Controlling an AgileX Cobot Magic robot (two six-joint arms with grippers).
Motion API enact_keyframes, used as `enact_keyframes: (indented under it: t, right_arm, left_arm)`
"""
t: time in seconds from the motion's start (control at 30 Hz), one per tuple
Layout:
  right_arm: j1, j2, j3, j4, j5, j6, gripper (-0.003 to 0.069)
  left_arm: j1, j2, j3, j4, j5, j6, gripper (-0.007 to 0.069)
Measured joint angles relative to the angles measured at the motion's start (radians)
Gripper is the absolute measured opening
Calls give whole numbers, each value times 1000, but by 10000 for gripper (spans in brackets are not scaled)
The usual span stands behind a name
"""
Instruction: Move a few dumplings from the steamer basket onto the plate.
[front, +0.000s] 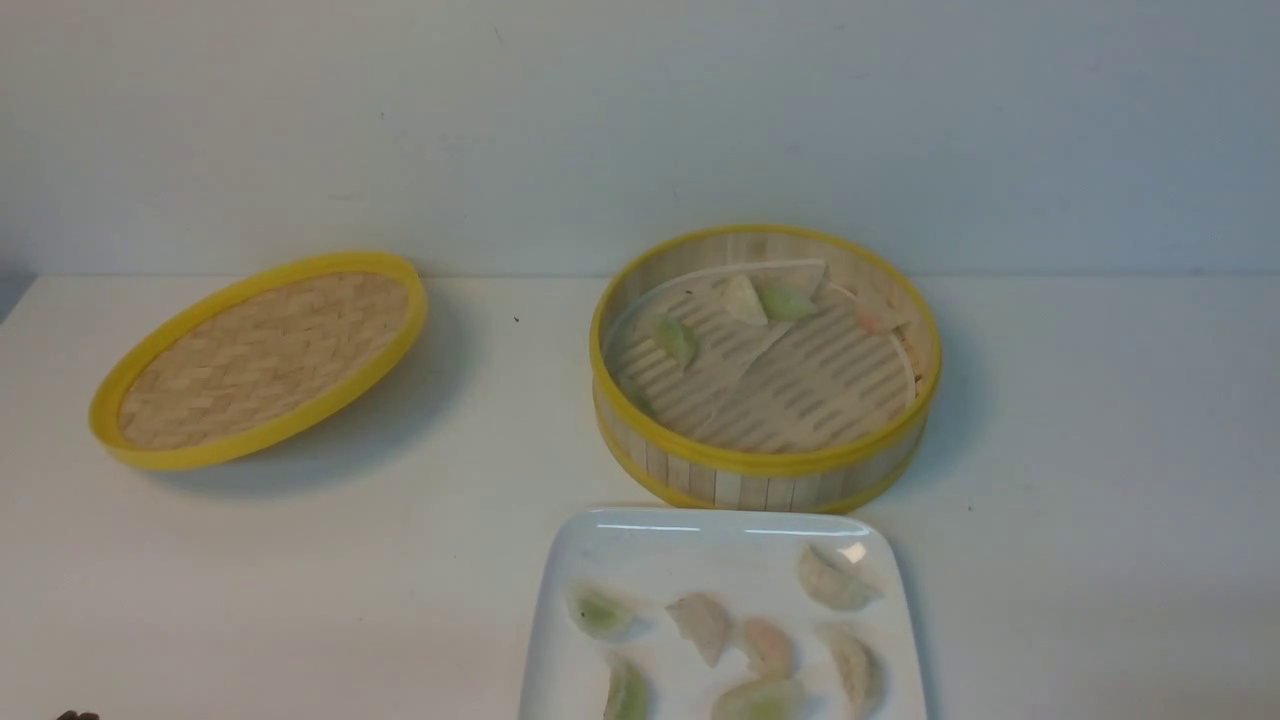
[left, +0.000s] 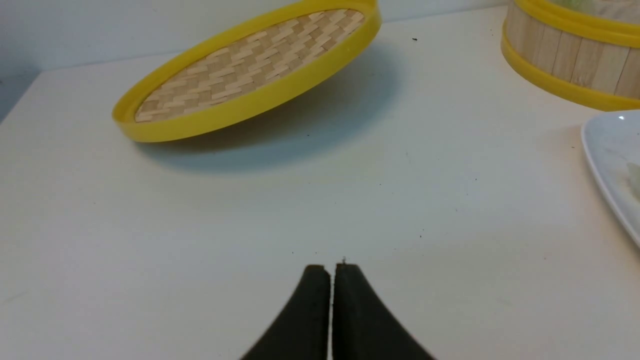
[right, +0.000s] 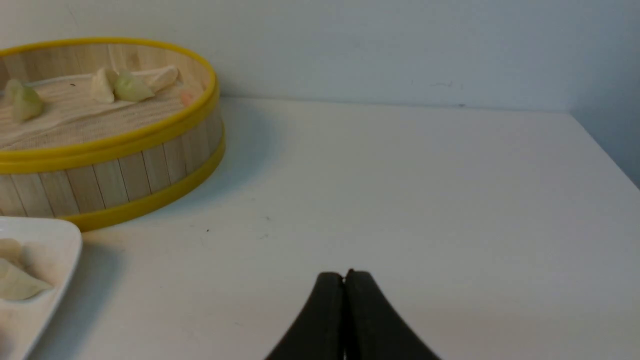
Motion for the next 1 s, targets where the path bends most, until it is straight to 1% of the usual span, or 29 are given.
enact_keyframes:
  t: [1.0]
  right_arm:
    - [0, 0, 0, 1, 0, 0, -15]
  left_arm:
    - [10, 0, 0, 0, 0, 0, -6]
